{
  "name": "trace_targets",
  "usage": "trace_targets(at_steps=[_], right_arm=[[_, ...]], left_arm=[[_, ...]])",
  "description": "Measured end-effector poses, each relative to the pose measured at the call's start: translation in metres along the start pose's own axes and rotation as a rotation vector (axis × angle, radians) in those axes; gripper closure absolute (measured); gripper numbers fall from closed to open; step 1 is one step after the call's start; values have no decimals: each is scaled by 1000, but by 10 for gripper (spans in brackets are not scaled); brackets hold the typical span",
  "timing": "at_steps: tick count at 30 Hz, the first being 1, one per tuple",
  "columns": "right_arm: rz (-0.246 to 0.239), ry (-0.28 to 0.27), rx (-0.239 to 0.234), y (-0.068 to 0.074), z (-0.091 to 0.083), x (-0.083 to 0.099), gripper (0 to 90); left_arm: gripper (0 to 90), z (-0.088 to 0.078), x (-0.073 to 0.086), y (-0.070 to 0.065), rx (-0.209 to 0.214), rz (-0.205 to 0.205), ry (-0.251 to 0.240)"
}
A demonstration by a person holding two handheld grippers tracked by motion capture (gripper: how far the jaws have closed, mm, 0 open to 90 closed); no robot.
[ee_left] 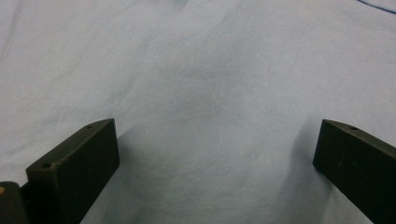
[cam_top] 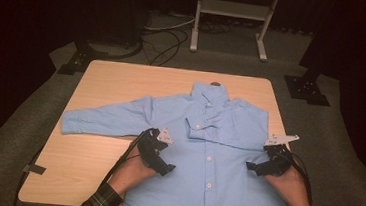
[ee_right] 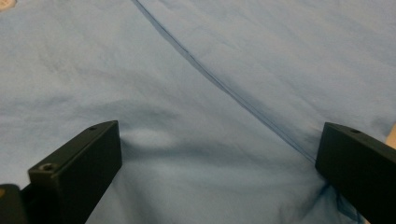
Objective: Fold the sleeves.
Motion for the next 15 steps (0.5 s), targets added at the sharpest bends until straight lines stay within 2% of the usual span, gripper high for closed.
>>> trace_targets(at_steps=[4, 6, 10, 15], right_arm=[[0, 28, 5, 4, -2, 3, 1], [10, 36, 13, 8, -6, 7, 1], [12, 20, 22, 12, -13, 11, 1], [26, -32, 23, 28, -30, 20, 1]], left_arm=[[0, -2, 2, 0, 10, 4, -8], [0, -5, 2, 1, 21, -3, -28], [0, -10, 2, 3, 17, -3, -52], [0, -21, 3, 9, 5, -9, -71]])
Point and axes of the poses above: each handheld gripper's, and its own axes: z roughly forward along the jaws, x roughly out of its underside, y roughly to its left, the point moved 10 cm from there along z, roughly forward along the jaws, and after that the axes turned 8 degrees about z, right-handed, at the moved point
